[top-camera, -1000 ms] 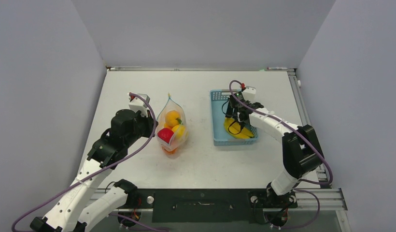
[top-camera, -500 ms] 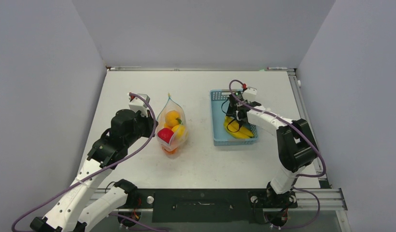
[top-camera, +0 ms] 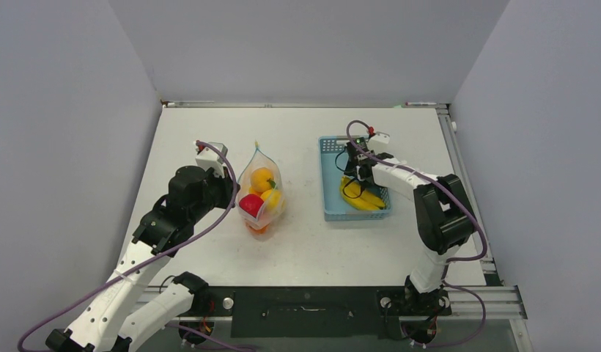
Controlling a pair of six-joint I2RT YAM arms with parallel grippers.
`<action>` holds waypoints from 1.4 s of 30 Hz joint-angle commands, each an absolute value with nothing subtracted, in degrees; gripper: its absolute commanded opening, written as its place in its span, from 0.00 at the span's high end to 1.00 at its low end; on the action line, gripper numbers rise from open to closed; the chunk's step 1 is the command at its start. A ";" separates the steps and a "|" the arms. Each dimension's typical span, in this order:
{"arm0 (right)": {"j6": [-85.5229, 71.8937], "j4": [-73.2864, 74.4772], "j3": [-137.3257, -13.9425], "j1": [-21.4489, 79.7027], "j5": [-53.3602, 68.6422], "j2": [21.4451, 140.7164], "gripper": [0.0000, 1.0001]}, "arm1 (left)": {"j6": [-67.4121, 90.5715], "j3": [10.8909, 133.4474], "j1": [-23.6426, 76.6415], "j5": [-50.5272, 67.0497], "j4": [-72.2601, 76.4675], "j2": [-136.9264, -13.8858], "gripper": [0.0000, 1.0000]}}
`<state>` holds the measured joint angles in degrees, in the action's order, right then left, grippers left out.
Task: Place the food in the zip-top bag and seal the zipper
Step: Pick up the fake fruit from the bin.
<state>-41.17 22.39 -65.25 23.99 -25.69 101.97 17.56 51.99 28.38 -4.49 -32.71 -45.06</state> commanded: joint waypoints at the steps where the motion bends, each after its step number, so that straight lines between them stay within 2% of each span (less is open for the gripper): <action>1: -41.93 20.57 -66.46 23.42 -27.76 101.89 0.23 | 17.67 52.29 28.04 -4.49 -29.48 -45.09 1.00; 13: -40.34 19.07 -66.05 23.29 -24.56 98.52 0.55 | 17.67 52.27 28.04 -4.31 -29.52 -45.44 1.00; 17: -39.92 18.28 -65.50 23.42 -23.44 95.35 0.60 | 17.67 52.29 28.04 -4.37 -29.59 -45.35 1.00; 26: -36.27 16.29 -65.71 24.99 -15.15 86.44 0.64 | 17.67 52.29 28.04 -4.13 -29.60 -45.17 1.00; 36: -31.39 15.78 -70.60 33.56 -12.66 79.64 0.64 | 17.60 52.25 28.04 -4.33 -29.54 -44.97 1.00; 42: -29.69 12.73 -71.84 36.09 -4.57 76.21 0.64 | 17.65 52.29 28.04 -4.38 -29.62 -44.76 1.00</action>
<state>-31.81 17.34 -69.14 35.20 -9.82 79.99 17.56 51.99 28.38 -4.45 -32.71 -45.54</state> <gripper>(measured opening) 0.586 0.004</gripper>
